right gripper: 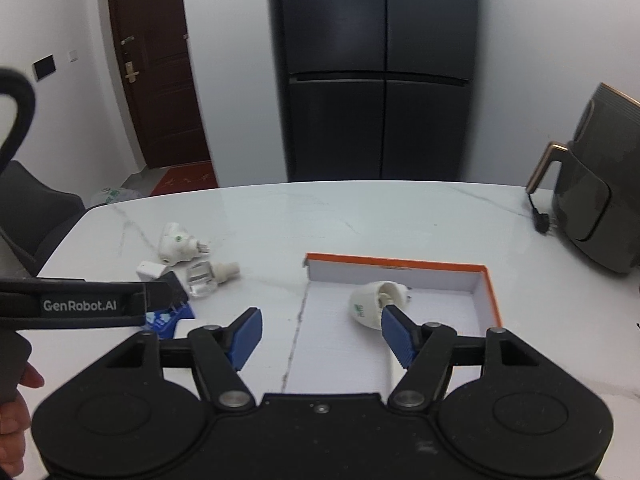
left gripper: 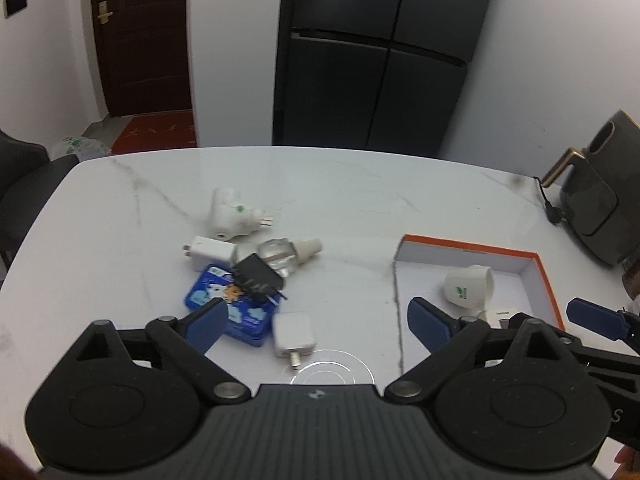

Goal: Organize rigid objects
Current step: 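Lift both open tools away from the tray, then move the left tool to the blue floss box while the right tool approaches the white square charger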

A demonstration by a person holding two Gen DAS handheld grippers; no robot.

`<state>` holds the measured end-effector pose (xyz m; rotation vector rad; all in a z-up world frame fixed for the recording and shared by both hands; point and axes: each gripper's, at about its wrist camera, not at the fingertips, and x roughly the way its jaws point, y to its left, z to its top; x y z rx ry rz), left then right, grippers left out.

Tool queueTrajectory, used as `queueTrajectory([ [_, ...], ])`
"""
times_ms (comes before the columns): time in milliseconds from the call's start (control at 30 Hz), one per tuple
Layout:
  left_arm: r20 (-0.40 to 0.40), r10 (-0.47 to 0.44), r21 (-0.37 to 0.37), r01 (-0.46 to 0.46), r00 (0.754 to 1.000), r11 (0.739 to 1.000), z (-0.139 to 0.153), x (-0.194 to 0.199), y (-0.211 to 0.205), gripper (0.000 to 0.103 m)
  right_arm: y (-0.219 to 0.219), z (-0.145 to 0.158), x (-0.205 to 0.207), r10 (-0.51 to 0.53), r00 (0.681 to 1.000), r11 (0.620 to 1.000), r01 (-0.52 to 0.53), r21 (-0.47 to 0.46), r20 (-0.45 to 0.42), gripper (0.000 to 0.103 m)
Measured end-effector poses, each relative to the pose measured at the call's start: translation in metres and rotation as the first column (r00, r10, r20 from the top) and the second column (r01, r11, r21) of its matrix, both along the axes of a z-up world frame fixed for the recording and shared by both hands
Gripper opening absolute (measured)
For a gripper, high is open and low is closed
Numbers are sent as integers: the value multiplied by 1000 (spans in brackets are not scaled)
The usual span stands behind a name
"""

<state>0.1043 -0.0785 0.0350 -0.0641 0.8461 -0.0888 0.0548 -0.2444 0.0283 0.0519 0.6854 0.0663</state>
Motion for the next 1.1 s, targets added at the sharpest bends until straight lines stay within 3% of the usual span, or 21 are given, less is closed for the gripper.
queueTrajectory([
  [633,-22,39,8,-39,999,999,-10,2,43,99,41,-5,14,60,998,998,-61,-3,-18,79],
  [1100,-127,65,38,-61,990,997,-65,25,78,99,53,-26,25,66,996,998,-65,19,-61,79],
])
